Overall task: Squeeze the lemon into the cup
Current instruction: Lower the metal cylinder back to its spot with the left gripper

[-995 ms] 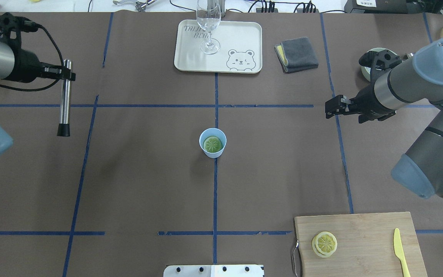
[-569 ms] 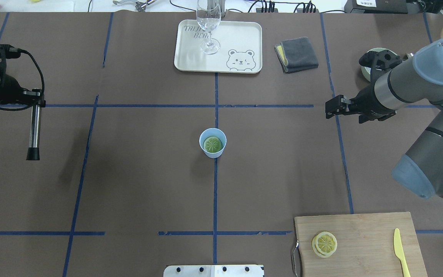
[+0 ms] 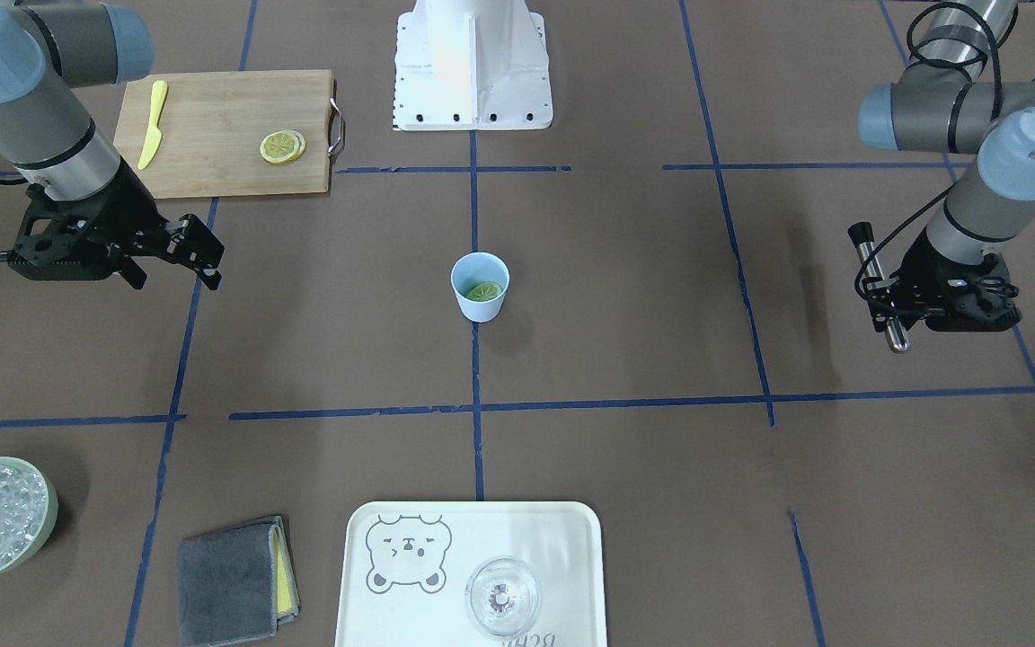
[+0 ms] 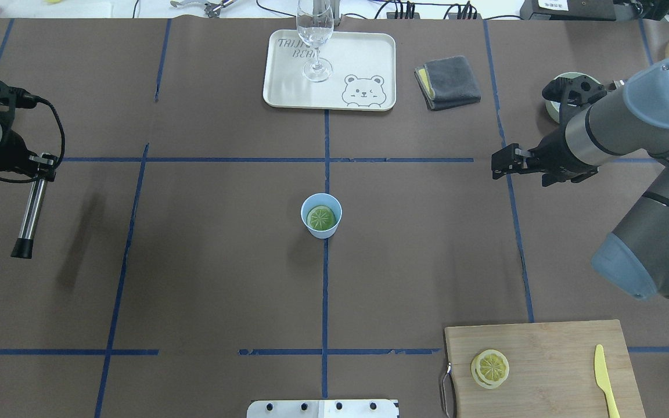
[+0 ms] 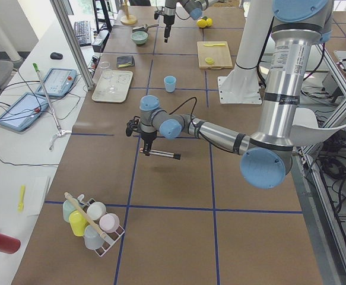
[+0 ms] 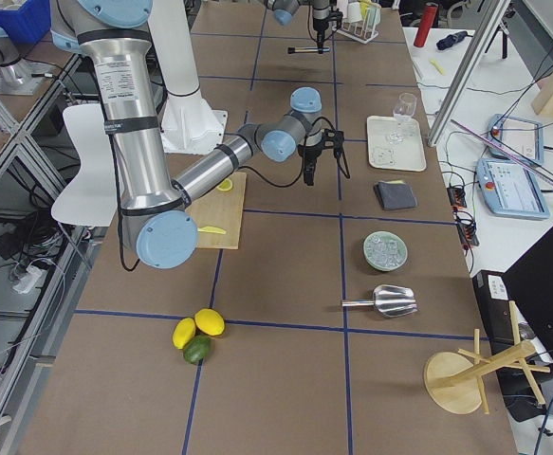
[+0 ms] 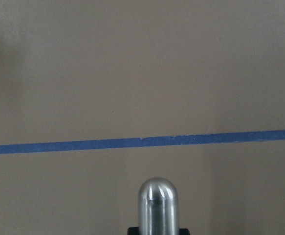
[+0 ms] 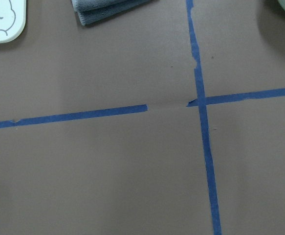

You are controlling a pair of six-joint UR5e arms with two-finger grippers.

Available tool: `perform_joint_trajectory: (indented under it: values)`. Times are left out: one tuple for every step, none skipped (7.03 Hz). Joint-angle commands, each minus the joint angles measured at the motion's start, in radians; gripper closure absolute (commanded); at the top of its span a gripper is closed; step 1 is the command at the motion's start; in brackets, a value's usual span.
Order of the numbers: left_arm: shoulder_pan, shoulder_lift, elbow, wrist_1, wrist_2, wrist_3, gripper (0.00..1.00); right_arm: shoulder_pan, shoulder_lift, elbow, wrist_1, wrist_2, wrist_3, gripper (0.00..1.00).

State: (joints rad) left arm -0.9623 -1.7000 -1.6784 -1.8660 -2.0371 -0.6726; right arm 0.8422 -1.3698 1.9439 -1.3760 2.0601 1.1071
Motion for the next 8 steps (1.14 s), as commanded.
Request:
perform_joint_trajectory:
  values:
    - [0.033,-0.006,0.012,-0.001,-0.012,0.002,1.0,0.0,0.0,-0.002,0.0,0.0,-0.001,0.0]
    - [0.042,-0.006,0.031,-0.004,-0.014,-0.004,1.0,0.0,0.0,-0.002,0.0,0.0,-0.001,0.0]
    - [0.042,-0.004,0.046,-0.004,-0.015,-0.004,1.0,0.0,0.0,-0.002,0.0,0.0,0.0,0.0]
    - [0.042,-0.004,0.072,-0.007,-0.015,-0.004,1.0,0.0,0.0,0.001,0.0,0.0,0.0,0.0]
    - [0.042,-0.004,0.075,-0.007,-0.028,-0.004,1.0,0.0,0.0,0.0,0.0,0.0,0.0,0.0]
    - [0.042,-0.001,0.077,-0.007,-0.078,-0.002,1.0,0.0,0.0,0.001,0.0,0.0,0.0,0.0]
    - [0.042,0.0,0.074,-0.006,-0.093,-0.005,1.0,0.0,0.0,0.003,0.0,0.0,0.0,0.0]
    - [0.042,0.002,0.077,-0.004,-0.094,-0.005,1.0,0.0,0.0,0.003,0.0,0.0,0.002,0.0]
